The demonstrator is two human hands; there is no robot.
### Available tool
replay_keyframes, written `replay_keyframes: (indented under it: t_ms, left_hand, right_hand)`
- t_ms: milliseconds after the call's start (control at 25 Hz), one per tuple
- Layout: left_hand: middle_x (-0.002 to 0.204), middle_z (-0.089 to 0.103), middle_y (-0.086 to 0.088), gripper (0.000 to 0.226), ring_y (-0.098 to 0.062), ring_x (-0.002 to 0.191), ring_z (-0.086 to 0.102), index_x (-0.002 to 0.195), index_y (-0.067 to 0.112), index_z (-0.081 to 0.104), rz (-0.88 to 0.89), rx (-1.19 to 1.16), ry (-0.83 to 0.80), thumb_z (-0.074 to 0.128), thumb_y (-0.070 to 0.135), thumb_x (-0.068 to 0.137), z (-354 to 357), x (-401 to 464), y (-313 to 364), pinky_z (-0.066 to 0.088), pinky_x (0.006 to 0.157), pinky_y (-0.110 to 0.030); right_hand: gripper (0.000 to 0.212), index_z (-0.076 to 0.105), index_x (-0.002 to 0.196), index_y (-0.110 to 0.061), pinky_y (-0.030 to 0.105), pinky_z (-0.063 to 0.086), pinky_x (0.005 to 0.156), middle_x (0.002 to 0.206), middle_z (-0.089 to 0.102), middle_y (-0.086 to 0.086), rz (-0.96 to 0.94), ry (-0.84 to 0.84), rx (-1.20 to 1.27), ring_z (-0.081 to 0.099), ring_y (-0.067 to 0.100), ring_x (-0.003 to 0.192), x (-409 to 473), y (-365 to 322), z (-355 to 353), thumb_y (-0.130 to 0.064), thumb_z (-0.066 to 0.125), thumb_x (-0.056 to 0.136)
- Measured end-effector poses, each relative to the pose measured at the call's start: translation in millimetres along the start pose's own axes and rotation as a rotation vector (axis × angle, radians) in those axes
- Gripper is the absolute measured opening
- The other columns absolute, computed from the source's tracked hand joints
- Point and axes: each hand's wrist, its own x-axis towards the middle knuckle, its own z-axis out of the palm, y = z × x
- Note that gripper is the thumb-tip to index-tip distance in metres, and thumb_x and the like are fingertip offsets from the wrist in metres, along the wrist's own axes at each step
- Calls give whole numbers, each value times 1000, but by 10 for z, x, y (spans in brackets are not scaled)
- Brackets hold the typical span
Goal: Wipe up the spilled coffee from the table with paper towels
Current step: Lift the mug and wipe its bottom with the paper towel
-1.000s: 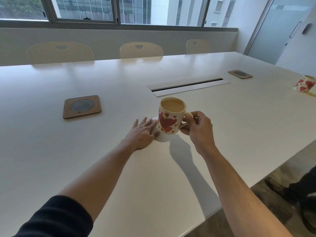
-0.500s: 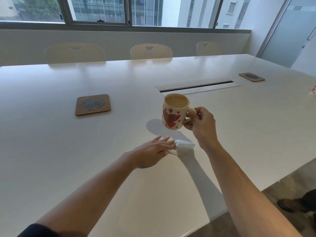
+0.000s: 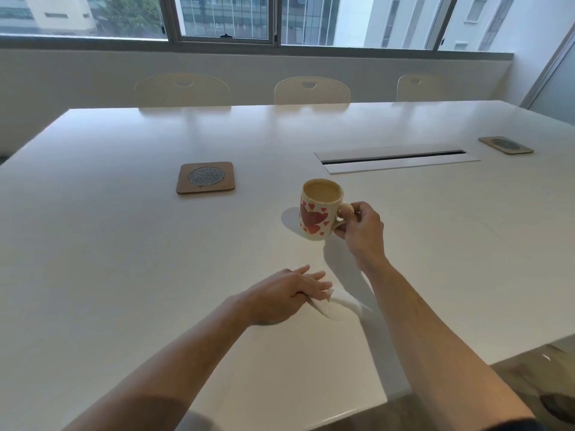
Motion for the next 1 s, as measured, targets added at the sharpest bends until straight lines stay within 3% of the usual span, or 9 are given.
replay_keyframes:
  t_ms: [360, 600, 760, 1000]
  left_hand:
    - [140, 54, 13, 45, 5, 140, 30, 120, 25, 68, -2, -16, 92, 40, 4, 93, 65, -346, 136, 13, 122, -33]
    - [141, 51, 20, 41, 3, 142, 27, 123, 34, 65, -70, 29, 136, 46, 32, 86, 108, -490, 122, 19, 121, -40]
    - [139, 53, 19, 33, 13, 138, 26, 120, 28, 68, -91, 78, 176, 55, 44, 94, 89, -576, 212, 16, 122, -32]
    - [134, 58, 17, 27, 8, 136, 33, 120, 26, 69, -95, 116, 275, 61, 31, 94, 128, -716, 229, 17, 121, -27]
  right_hand:
    - [12, 62, 93, -17, 47, 62, 76, 93, 71, 3, 18, 12, -20, 72, 23, 86, 15, 157, 50, -27, 58, 98]
    - [13, 63, 94, -14, 48, 62, 75, 94, 71, 6, 19, -2, -39, 73, 25, 85, 34, 165, 29, -25, 57, 98]
    - [13, 60, 83, -26, 51, 61, 75, 90, 71, 1, 20, -25, -63, 72, 25, 85, 48, 164, 22, -32, 58, 94]
    - [14, 61, 91, -23, 49, 61, 78, 95, 71, 3, 53, -62, -26, 73, 25, 87, 37, 141, -22, -36, 61, 94]
